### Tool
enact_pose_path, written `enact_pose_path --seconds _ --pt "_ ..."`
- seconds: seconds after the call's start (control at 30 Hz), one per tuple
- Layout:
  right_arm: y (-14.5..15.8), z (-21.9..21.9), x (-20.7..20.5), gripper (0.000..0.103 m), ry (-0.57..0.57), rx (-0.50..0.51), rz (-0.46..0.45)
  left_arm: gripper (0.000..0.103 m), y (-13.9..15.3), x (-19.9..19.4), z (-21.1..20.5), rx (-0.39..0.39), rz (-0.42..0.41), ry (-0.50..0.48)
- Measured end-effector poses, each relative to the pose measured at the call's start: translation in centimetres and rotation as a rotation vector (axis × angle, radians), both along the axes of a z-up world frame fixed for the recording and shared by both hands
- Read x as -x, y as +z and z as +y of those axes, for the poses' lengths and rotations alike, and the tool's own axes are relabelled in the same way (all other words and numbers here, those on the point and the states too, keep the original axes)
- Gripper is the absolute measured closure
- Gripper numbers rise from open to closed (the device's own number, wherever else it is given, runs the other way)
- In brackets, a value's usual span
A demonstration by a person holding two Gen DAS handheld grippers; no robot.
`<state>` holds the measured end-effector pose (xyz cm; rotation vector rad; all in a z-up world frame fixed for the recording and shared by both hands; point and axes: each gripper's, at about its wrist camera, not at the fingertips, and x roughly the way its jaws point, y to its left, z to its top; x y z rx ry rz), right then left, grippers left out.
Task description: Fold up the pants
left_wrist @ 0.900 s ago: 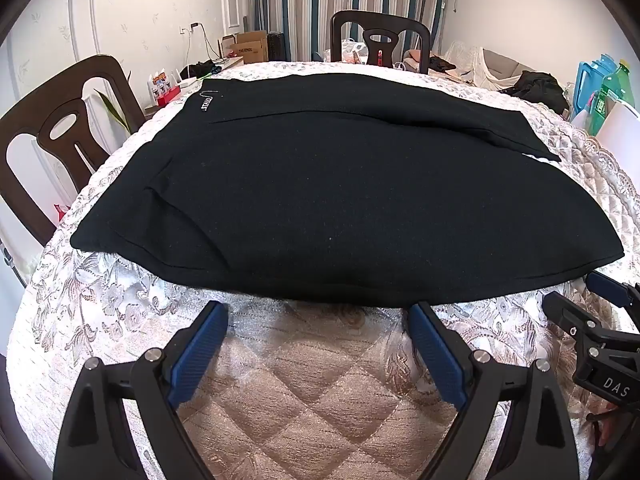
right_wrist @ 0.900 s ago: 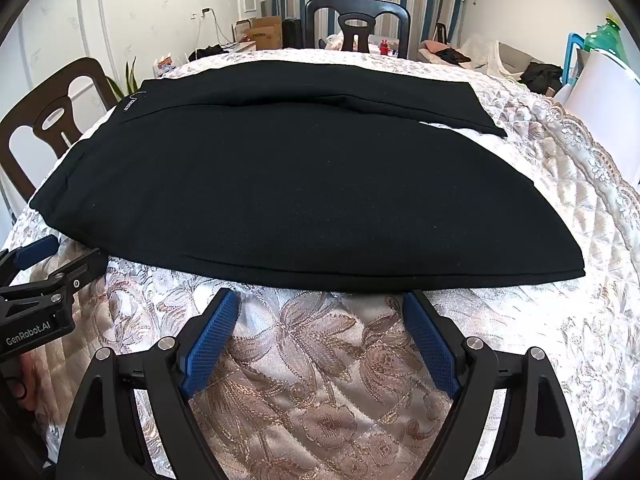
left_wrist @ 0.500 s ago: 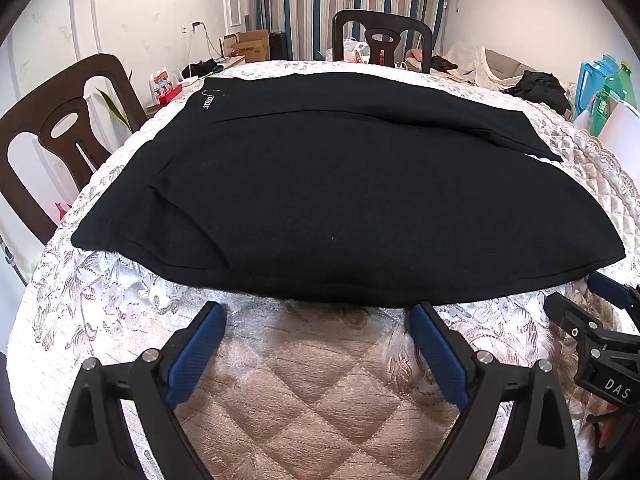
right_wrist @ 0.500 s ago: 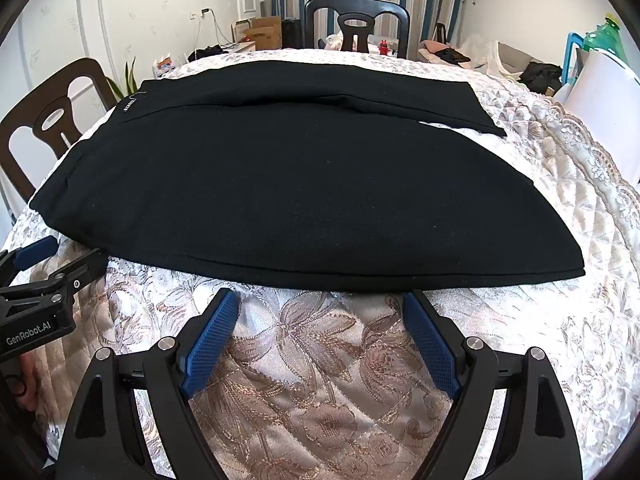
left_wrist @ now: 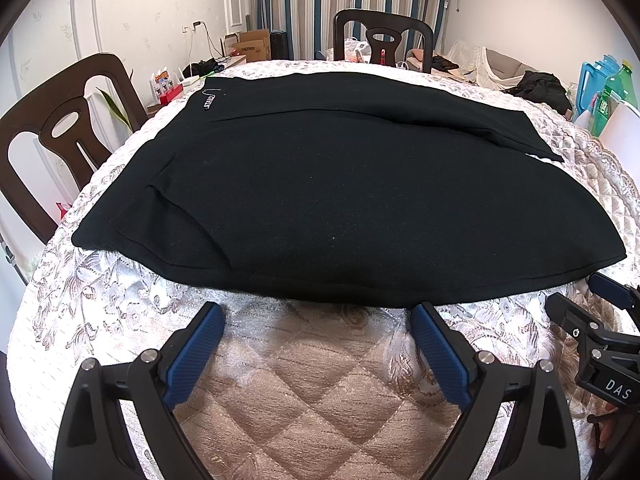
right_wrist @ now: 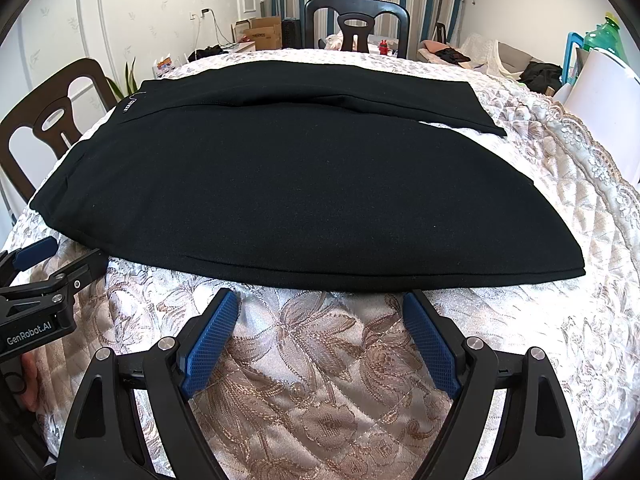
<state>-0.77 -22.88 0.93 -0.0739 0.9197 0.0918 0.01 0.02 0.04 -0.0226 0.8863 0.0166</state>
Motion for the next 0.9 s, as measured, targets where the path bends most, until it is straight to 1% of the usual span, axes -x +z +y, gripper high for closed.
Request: enact_pose_path --seconds 0.9 --pt "0.01 0.0 -0.01 0.018 0.0 -0.001 0.0 0.006 -0.16 -0.15 0.05 -0.001 0.0 0.002"
